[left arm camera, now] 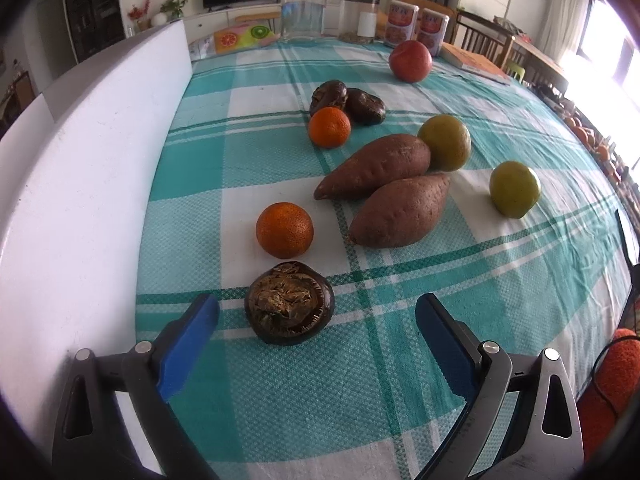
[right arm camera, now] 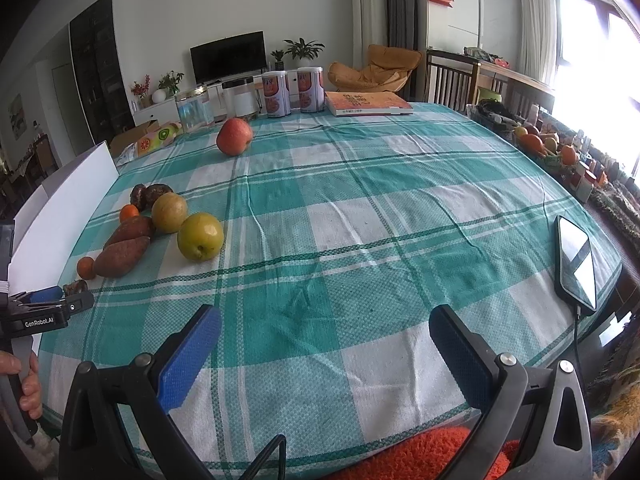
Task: Organize fruits
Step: 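Grasp the dark brown fruit with the left gripper while the right gripper grasps the yellow-green pear, then carry both fruits over the cardboard box and open both grippers to drop them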
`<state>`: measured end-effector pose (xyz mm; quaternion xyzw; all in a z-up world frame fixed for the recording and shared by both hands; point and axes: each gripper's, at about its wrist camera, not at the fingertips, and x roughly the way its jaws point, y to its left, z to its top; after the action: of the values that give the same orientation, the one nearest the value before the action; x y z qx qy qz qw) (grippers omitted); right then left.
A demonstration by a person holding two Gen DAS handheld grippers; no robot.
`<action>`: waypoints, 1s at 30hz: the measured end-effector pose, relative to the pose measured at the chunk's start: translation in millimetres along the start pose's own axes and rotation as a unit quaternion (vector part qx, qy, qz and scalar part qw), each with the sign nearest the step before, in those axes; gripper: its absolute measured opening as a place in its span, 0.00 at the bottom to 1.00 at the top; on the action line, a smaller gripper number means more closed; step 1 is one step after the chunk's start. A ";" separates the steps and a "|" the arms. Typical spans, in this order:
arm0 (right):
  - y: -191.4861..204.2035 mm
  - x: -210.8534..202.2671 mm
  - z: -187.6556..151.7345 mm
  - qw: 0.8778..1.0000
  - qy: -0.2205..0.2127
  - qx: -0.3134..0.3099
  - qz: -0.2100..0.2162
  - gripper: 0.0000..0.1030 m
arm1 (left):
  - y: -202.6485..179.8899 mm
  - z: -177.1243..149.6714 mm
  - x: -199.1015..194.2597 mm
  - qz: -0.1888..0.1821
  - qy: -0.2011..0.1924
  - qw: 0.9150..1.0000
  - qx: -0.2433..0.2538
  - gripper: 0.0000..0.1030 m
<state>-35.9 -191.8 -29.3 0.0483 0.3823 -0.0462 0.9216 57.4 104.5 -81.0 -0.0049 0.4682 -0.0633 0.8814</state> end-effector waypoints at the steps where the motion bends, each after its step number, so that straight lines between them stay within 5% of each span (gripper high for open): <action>1: -3.3 1.2 1.3 1.000 0.004 0.006 0.003 1.00 | 0.5 -0.5 0.0 0.005 -0.002 1.000 0.002 0.56; 2: -4.5 1.7 1.1 1.000 0.007 0.011 0.007 1.00 | 1.5 -1.3 1.9 0.004 0.004 1.000 0.005 0.45; 6: -5.0 13.4 7.0 0.999 0.038 0.014 0.027 1.00 | 11.1 -6.0 0.0 -0.015 0.002 1.000 -0.010 0.45; 12: 20.4 49.4 32.9 0.982 0.091 0.036 0.159 1.00 | 17.1 -19.4 -19.0 -0.049 -0.010 0.998 -0.023 0.45; 15: 53.2 83.7 50.7 0.973 0.129 0.018 0.188 0.99 | 14.7 -24.0 -27.0 -0.060 -0.010 0.998 -0.022 0.45; 17: 74.3 102.7 61.1 0.971 0.144 0.003 0.191 0.79 | 12.8 -25.6 -32.6 -0.066 -0.012 0.998 -0.022 0.45; 21: 103.1 131.3 70.3 0.971 0.165 -0.019 0.174 0.70 | 8.3 -25.1 -46.0 -0.075 -0.023 0.997 -0.018 0.45; 23: 105.3 141.8 71.1 0.972 0.170 -0.021 0.161 0.49 | 7.2 -22.5 -52.1 -0.078 -0.030 0.996 -0.016 0.45; 30: 92.8 103.5 68.2 0.964 0.155 0.015 0.214 0.49 | 19.0 -11.4 -96.2 -0.120 -0.048 0.991 -0.048 0.44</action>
<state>96.0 -113.3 -49.7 0.1491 0.5005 0.1546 0.8386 -3.2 135.0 -9.3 -0.1063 0.4240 -0.1453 0.8876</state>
